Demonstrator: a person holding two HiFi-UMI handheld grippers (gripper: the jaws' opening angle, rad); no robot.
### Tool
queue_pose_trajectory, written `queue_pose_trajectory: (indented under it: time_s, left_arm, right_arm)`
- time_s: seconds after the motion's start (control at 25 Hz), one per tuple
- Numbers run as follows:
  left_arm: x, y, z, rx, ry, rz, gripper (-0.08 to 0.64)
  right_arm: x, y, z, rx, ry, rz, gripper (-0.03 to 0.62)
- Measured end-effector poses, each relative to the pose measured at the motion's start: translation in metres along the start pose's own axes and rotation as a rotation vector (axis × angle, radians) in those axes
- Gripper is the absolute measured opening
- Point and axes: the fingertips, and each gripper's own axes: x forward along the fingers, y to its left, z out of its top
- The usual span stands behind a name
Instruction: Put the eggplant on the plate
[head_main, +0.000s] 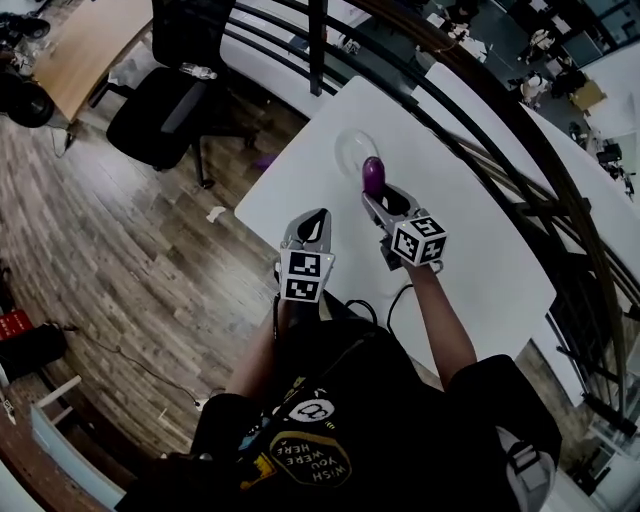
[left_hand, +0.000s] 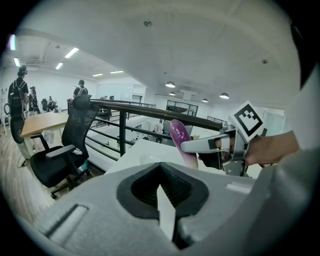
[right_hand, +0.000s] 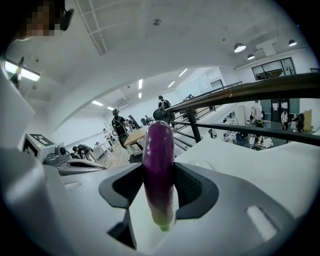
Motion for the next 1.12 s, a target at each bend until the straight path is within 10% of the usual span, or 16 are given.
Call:
queue_pose_trajectory:
  time_s: [0.84,1.12]
  left_arm:
    - [0.062,0.049,-0.021,-0.189,0.144,-0.088,0.005]
    - [0.058,0.048,-0.023,-0.203,0.135,-0.088,0.005]
  right_arm:
    - [0.157,-0.122,-0.061,-0.137,0.406,-0.205,0.195]
    - [0.167,-0.125,-0.061,-0.187,0.403,-0.246,0.198]
